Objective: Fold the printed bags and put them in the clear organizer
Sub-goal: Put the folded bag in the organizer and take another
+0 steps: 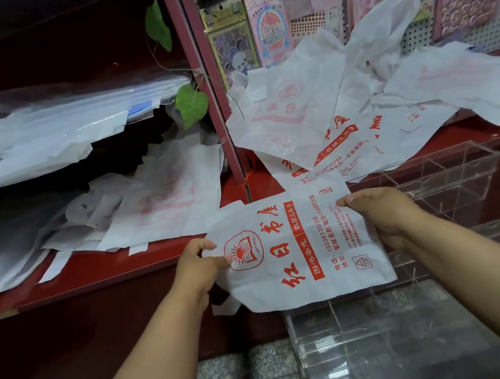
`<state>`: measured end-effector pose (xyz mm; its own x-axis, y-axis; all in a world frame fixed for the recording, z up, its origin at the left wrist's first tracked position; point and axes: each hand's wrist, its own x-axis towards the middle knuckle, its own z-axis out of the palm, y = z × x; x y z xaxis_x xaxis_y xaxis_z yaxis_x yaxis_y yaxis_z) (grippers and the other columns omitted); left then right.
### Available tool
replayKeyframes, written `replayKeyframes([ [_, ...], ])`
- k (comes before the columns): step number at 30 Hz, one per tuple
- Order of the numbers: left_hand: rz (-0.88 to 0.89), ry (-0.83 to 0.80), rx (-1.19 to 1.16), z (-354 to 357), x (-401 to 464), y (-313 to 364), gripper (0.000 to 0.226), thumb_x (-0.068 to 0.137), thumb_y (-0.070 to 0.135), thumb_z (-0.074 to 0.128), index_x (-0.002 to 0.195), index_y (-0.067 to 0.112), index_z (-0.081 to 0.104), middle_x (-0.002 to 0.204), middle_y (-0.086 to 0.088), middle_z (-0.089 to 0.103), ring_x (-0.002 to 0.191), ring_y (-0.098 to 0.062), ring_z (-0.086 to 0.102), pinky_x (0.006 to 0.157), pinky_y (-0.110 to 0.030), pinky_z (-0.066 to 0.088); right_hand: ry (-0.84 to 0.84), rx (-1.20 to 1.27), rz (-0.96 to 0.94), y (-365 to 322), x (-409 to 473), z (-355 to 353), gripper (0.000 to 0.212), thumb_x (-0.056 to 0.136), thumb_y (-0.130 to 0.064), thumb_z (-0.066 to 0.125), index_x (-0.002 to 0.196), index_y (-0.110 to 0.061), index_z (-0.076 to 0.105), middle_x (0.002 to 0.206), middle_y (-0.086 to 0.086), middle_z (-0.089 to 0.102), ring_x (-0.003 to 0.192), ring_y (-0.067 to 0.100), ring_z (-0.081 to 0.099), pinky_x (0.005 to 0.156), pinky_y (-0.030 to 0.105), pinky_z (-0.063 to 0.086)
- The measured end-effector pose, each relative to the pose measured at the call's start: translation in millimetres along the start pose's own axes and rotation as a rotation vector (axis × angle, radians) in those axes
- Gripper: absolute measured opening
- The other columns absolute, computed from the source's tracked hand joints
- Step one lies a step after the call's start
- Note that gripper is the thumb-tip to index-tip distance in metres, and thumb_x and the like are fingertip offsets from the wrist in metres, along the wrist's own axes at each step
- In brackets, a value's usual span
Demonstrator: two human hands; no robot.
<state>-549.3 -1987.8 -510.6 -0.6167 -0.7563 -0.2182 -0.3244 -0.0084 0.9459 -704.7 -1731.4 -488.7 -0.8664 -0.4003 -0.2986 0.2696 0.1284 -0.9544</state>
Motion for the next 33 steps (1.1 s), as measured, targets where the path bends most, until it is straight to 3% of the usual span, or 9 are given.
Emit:
replayKeyframes([
  [4, 0.061, -0.078, -0.069, -11.1, -8.9, 24.9, 0.021, 0.078, -0.009, 0.071, 0.08, 0.011, 0.064, 0.097, -0.022, 0.072, 0.084, -0.032, 0.068, 0.082, -0.041, 0.055, -0.156, -0.02, -0.064, -7.7, -1.1, -17.8, 0.022, 0.082, 0.002, 0.067, 0.102, -0.006, 0.071, 0.104, 0.008, 0.073, 0.088, 0.026, 0.072, 0.074, 0.042, 0.06],
  [9, 0.152, -0.185, -0.132, -23.8, -27.2, 63.4, 0.028, 0.077, -0.013, 0.066, 0.099, 0.003, 0.07, 0.087, -0.015, 0.075, 0.074, -0.023, 0.073, 0.07, -0.029, 0.06, -0.138, -0.014, -0.204, -20.6, -11.3, -28.8, 0.044, 0.076, 0.018, 0.064, 0.106, -0.013, 0.069, 0.113, 0.004, 0.067, 0.098, 0.021, 0.068, 0.074, 0.033, 0.061],
  [15, 0.377, -0.172, 0.151, -32.2, -37.3, 86.0, 0.034, 0.073, -0.009, 0.075, 0.094, 0.018, 0.073, 0.098, -0.012, 0.075, 0.089, -0.019, 0.07, 0.081, -0.028, 0.056, 0.003, -0.079, -0.417, -32.7, -22.8, -36.3, 0.029, 0.082, 0.002, 0.067, 0.104, -0.017, 0.07, 0.103, -0.006, 0.066, 0.09, 0.01, 0.067, 0.068, 0.02, 0.058],
  [19, 0.484, -0.098, 0.47, -40.9, -38.5, 93.3, 0.025, 0.077, 0.013, 0.081, 0.09, 0.033, 0.076, 0.093, -0.024, 0.069, 0.08, -0.02, 0.064, 0.086, -0.051, 0.053, 0.089, -0.253, -0.53, -38.3, -23.5, -39.5, 0.012, 0.089, -0.012, 0.065, 0.094, -0.022, 0.071, 0.093, -0.011, 0.067, 0.082, 0.001, 0.064, 0.058, 0.009, 0.052],
  [21, 0.494, -0.127, 0.523, -44.2, -38.7, 96.4, 0.024, 0.079, 0.014, 0.079, 0.087, 0.037, 0.077, 0.086, -0.018, 0.072, 0.074, -0.014, 0.063, 0.078, -0.05, 0.053, 0.109, -0.317, -0.547, -39.8, -21.5, -41.2, 0.009, 0.091, -0.017, 0.063, 0.089, -0.022, 0.07, 0.09, -0.011, 0.067, 0.079, 0.0, 0.063, 0.055, 0.006, 0.048],
  [25, 0.517, -0.152, 0.544, -42.0, -42.8, 98.7, 0.016, 0.088, 0.014, 0.07, 0.083, 0.028, 0.075, 0.074, 0.012, 0.074, 0.062, 0.005, 0.064, 0.067, -0.021, 0.045, 0.208, -0.365, -0.588, -40.6, -16.1, -39.2, 0.015, 0.09, -0.028, 0.063, 0.08, -0.018, 0.067, 0.103, 0.006, 0.065, 0.09, 0.021, 0.065, 0.079, 0.035, 0.056],
  [28, 0.518, -0.133, 0.457, -36.1, -42.1, 98.1, 0.025, 0.096, 0.026, 0.06, 0.077, 0.018, 0.073, 0.073, -0.006, 0.069, 0.064, -0.015, 0.056, 0.068, -0.028, 0.043, 0.278, -0.363, -0.58, -42.6, -19.6, -35.8, 0.021, 0.094, -0.034, 0.056, 0.079, -0.019, 0.06, 0.103, 0.009, 0.061, 0.092, 0.027, 0.063, 0.083, 0.044, 0.054],
  [30, 0.461, -0.14, 0.227, -26.4, -38.4, 94.9, 0.031, 0.1, 0.029, 0.052, 0.087, 0.01, 0.072, 0.089, -0.019, 0.071, 0.078, -0.022, 0.061, 0.082, -0.035, 0.047, 0.285, -0.274, -0.546, -41.9, -22.2, -33.8, 0.026, 0.098, -0.036, 0.049, 0.088, -0.015, 0.06, 0.095, 0.007, 0.067, 0.089, 0.027, 0.066, 0.08, 0.046, 0.054],
  [33, 0.406, -0.018, 0.063, -2.7, -31.3, 87.0, 0.038, 0.103, 0.031, 0.044, 0.095, 0.001, 0.068, 0.09, -0.012, 0.073, 0.082, -0.023, 0.067, 0.08, -0.035, 0.05, 0.303, -0.259, -0.548, -37.7, -24.9, -29.7, 0.026, 0.101, -0.036, 0.043, 0.087, -0.018, 0.055, 0.088, 0.001, 0.067, 0.082, 0.021, 0.067, 0.065, 0.035, 0.052],
])
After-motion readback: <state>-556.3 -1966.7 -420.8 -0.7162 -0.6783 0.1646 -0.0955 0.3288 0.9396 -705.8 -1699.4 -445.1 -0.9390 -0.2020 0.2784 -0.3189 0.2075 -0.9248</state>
